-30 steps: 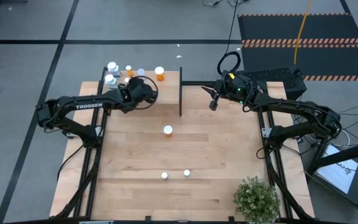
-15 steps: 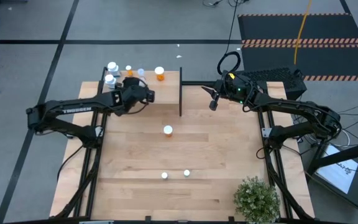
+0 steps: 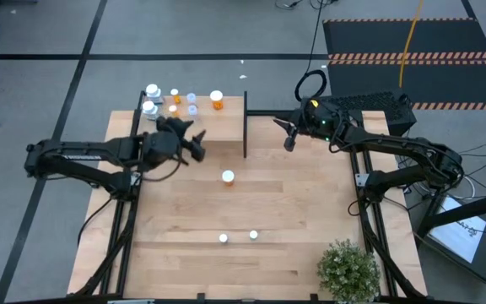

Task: Pick and place medicine bottles onto shelf by color
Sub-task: Put the large orange pill bottle on the shelf aligned with the other large orange pill bottle

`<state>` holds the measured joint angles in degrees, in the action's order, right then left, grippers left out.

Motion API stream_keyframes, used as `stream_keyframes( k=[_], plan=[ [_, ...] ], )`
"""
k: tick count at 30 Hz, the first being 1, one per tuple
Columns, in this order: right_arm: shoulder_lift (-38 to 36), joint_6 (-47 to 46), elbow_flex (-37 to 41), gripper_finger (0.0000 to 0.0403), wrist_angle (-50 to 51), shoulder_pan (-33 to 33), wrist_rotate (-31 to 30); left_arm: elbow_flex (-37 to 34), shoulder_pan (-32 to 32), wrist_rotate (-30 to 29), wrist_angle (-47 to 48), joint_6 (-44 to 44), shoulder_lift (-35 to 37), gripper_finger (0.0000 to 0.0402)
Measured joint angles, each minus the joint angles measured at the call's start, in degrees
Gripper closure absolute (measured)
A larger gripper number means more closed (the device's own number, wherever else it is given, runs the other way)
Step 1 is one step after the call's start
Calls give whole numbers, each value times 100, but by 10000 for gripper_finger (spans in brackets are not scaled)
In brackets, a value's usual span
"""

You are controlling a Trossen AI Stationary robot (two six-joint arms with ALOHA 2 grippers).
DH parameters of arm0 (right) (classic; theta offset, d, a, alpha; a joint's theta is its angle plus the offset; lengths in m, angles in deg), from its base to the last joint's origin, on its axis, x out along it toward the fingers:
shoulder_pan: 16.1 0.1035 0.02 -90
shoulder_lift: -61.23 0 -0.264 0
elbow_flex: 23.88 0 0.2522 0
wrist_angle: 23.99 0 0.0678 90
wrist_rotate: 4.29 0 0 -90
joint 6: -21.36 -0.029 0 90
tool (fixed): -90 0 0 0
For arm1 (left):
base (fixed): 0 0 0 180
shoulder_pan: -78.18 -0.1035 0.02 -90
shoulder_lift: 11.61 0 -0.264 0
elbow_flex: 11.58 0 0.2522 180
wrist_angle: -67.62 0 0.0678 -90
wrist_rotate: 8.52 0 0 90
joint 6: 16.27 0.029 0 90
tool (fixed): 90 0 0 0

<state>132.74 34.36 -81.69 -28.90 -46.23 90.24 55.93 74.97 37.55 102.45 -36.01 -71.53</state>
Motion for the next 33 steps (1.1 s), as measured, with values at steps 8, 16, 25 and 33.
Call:
stream_keyframes(
  k=[8,16,25,33],
  plan=[
    [0,-917,0,355,1084,705,7,0,818,271,-376,624,-189,147],
    [-189,-1239,-6,355,1834,1661,-23,-4,1447,1132,-1305,1287,-961,147],
    [-503,-1150,2,355,2256,2104,-26,-7,1579,1142,-1134,773,-1791,147],
    [-522,-1081,2,355,2313,2104,-31,-14,1763,830,-536,-876,-3040,146]
  ],
)
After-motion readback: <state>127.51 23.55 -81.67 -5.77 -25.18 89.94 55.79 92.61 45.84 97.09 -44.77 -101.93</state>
